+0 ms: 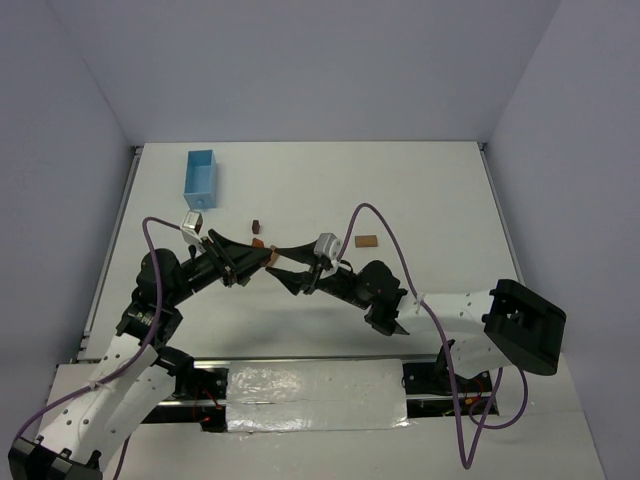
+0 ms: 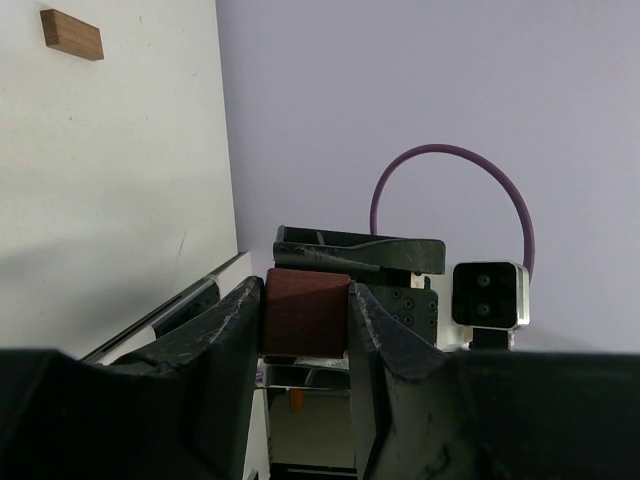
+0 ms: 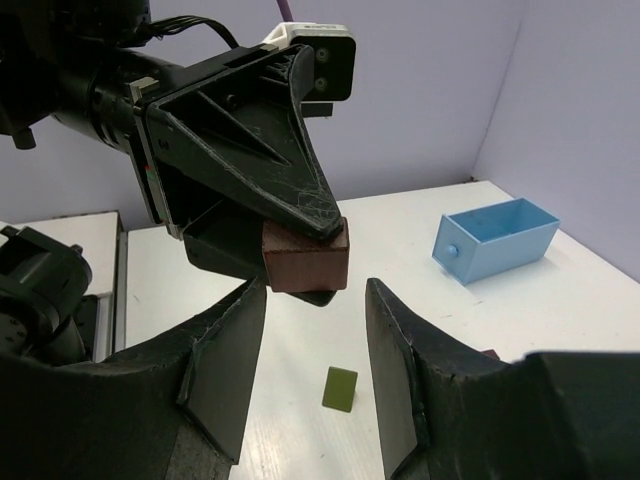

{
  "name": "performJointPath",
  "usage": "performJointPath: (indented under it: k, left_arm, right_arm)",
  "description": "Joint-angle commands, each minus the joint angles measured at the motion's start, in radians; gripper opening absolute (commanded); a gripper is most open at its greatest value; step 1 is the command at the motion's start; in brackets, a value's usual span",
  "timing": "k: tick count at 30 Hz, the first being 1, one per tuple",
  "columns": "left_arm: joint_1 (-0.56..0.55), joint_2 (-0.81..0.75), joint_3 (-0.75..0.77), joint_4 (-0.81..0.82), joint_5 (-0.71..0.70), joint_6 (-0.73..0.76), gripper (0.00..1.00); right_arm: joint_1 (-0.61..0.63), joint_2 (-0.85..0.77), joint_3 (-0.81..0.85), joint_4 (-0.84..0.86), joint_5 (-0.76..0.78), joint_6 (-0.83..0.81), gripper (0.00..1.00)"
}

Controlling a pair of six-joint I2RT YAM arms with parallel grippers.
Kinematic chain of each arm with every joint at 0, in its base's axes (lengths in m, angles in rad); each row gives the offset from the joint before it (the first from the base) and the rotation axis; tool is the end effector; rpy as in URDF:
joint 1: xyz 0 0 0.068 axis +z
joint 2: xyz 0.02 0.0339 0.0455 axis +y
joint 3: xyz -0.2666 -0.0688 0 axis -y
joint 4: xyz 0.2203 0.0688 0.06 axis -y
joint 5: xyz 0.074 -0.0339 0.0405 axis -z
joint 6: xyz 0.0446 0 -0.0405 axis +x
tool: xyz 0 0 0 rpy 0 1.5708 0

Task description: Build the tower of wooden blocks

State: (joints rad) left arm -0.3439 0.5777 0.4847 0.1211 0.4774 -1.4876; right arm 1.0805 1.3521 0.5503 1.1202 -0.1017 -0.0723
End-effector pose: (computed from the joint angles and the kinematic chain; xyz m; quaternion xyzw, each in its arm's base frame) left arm 0.1203 -0.0649 0.3016 -0.2240 0.6613 -0.6529 0.2937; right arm 0.1236 0.2411 0.2942 -0.3535 0.4683 0.4169 0.6942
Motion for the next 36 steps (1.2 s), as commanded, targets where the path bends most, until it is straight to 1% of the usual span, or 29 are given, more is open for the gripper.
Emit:
performJointPath:
  k: [1,10,13,14,16,17,18,21,25,27,28,29,33,36]
  left_arm:
    - [-0.004,-0.006,0.026,0.06,0.021,0.02,0.03]
    - [-0.004,-0.001,0.014,0.072,0.024,0.018,0.03]
    - [-0.004,0.004,0.011,0.081,0.027,0.012,0.03]
    - [-0.004,0.004,0.009,0.081,0.029,0.013,0.03]
    - [-0.004,0.001,0.009,0.078,0.027,0.012,0.04]
    - [-0.004,0.001,0.009,0.08,0.027,0.012,0.04]
    - [-0.004,0.002,0.009,0.08,0.027,0.012,0.04]
    - [-0.004,0.002,0.005,0.084,0.029,0.007,0.06]
    - [-0.004,0.002,0.0,0.091,0.029,0.003,0.07]
    - [-0.004,0.001,0.0,0.089,0.029,0.003,0.07]
    - [-0.004,0.002,0.0,0.091,0.029,0.004,0.07]
    - [-0.004,0.002,0.002,0.089,0.029,0.006,0.07]
    - [-0.004,0.005,-0.003,0.092,0.03,0.006,0.08]
    - [-0.004,0.004,-0.008,0.1,0.03,0.0,0.1]
  right_arm:
    - [0.007,-0.008,0.043,0.044,-0.004,-0.015,0.52]
    - [0.009,-0.015,0.059,0.035,-0.02,-0.009,0.52]
    - [0.009,-0.008,0.059,0.036,-0.026,-0.006,0.47]
    - [0.009,-0.005,0.06,0.039,-0.026,-0.006,0.44]
    - [0.009,-0.004,0.062,0.036,-0.03,-0.006,0.4]
    - [0.007,-0.001,0.066,0.035,-0.032,-0.004,0.36]
    - [0.007,0.001,0.066,0.038,-0.033,-0.003,0.35]
    - [0.007,0.007,0.069,0.044,-0.036,0.008,0.34]
    - [0.007,0.018,0.076,0.049,-0.036,0.017,0.42]
    - [0.009,0.018,0.076,0.055,-0.035,0.019,0.41]
    - [0.007,0.018,0.076,0.056,-0.035,0.019,0.4]
    - [0.007,0.016,0.077,0.055,-0.035,0.019,0.36]
    - [0.009,0.015,0.082,0.049,-0.038,0.019,0.36]
    - [0.009,0.019,0.086,0.046,-0.044,0.022,0.3]
